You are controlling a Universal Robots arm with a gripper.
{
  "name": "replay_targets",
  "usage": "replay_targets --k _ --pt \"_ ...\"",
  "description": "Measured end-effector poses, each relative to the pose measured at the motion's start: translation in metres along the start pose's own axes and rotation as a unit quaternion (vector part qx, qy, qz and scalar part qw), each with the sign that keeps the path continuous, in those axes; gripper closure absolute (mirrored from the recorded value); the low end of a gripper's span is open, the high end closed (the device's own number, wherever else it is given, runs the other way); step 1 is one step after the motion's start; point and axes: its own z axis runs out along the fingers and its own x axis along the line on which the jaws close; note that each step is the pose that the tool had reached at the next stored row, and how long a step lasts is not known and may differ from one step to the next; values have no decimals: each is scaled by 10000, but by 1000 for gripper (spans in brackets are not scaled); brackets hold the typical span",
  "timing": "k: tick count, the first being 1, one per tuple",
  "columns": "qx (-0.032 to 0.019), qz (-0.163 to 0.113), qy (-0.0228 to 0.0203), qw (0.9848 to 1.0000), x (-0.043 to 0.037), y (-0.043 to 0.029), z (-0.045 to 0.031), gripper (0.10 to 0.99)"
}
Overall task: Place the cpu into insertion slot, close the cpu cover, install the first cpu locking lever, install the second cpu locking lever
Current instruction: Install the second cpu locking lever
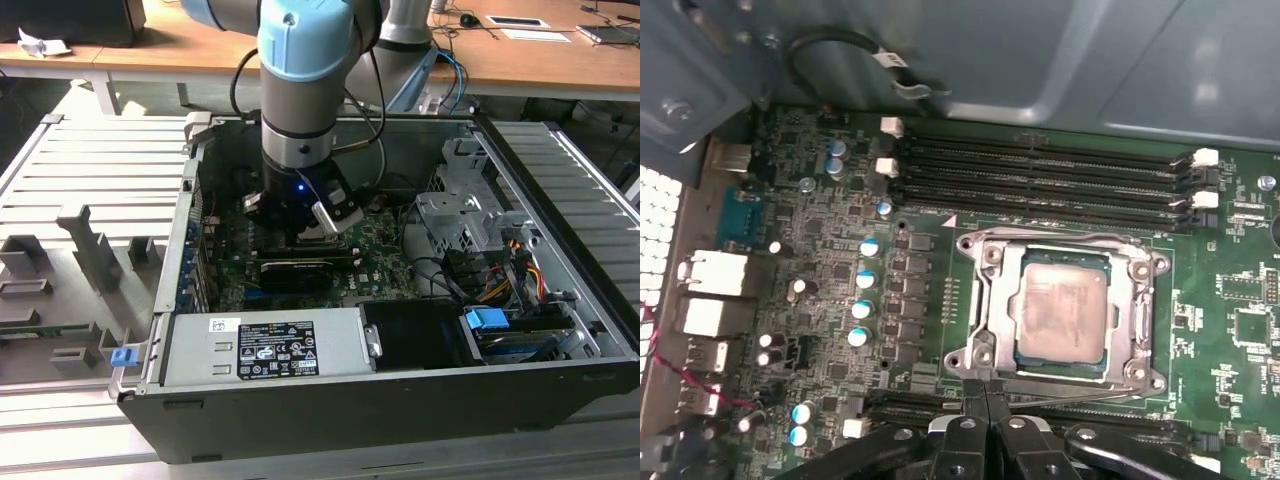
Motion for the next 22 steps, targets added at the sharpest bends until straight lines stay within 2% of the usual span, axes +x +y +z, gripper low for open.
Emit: replay_targets --k 7,8,14,19,22 --pt "-202 -2 -21 9998 22 -82 37 980" --pt "-250 -3 -26 9997 25 -97 52 980" --pt "-408 -5 -43 9992 31 -139 101 980" --pt "-576 -8 -59 9983 59 -164 134 980" --pt "-633 -8 -66 9980 65 -168 161 980"
